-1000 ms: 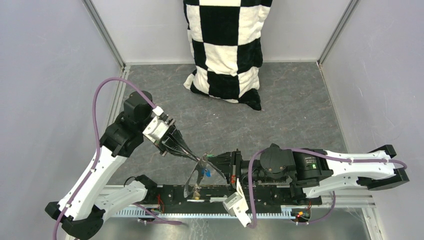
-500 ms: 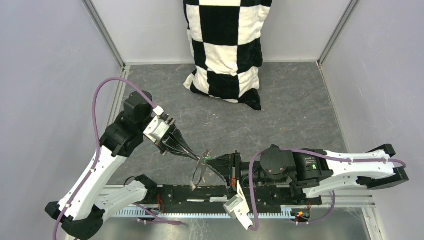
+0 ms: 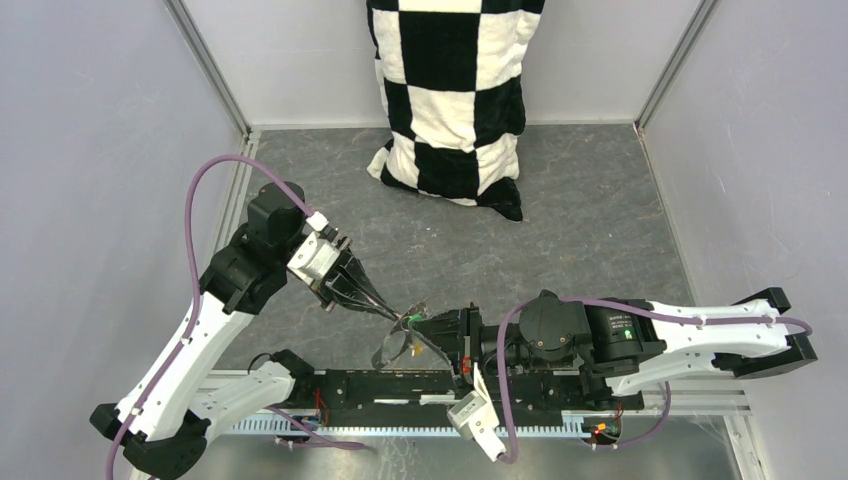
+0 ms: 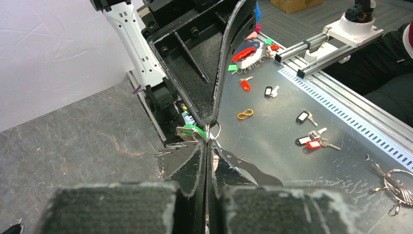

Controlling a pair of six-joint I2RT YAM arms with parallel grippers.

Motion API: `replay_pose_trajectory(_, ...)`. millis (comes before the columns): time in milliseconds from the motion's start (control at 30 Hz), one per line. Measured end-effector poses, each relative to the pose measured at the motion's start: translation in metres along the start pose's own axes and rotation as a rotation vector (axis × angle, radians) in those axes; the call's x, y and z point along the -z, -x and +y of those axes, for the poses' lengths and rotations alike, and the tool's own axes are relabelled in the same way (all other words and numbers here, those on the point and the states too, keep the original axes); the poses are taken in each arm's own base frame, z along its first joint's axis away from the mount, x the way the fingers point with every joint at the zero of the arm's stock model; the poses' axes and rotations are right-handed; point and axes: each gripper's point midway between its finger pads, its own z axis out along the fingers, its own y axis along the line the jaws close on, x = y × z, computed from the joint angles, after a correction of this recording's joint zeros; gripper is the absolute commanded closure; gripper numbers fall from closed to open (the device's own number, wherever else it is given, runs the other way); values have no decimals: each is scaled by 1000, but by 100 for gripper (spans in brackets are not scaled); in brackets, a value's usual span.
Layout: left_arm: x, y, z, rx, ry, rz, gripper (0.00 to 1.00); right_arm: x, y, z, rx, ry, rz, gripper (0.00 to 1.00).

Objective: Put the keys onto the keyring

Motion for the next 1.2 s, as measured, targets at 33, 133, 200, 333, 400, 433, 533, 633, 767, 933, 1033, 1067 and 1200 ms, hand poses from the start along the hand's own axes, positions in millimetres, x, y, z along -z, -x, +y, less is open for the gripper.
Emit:
replay_pose_trajectory(33,0,0,0,0,1,0,98,0,0,0,1,0,3,100)
replay_pose_trajectory(133,0,0,0,-2,1,1,98,0,-1,0,2,-1,8,100)
replay_pose_trajectory(200,0,0,0,-2,1,1,98,1,-2,0,3,1,13,100)
replay_pose_trajectory(333,0,0,0,-3,1,0,98,2,-4,-2,3,-4,24,100)
replay_pose_trajectory(400,0,0,-1,-3,1,0,98,3,-5,-3,4,-6,31,100)
replay_pose_trajectory(433,0,0,-1,-3,1,0,98,3,-5,-4,3,-8,33,100)
replay_pose_trajectory(533,0,1,-1,-5,1,0,98,4,-5,-5,3,-10,32,100)
replay_pose_trajectory(633,0,1,-1,-7,1,0,98,4,-4,-7,3,-14,28,100)
replay_pose_trajectory(767,0,1,-1,-7,3,1,98,5,-1,-9,1,-17,17,100)
replay_pose_trajectory(933,0,0,0,-7,9,4,98,5,0,-10,1,-20,11,100)
replay_pose_trajectory(1033,1,0,2,-7,19,8,98,5,0,-10,1,-20,10,100)
replay_pose_trajectory(1067,1,-1,2,-8,22,10,98,5,0,-10,1,-20,10,100)
replay_pose_trajectory(1200,1,1,1,-17,28,12,98,5,1,-12,1,-26,5,100)
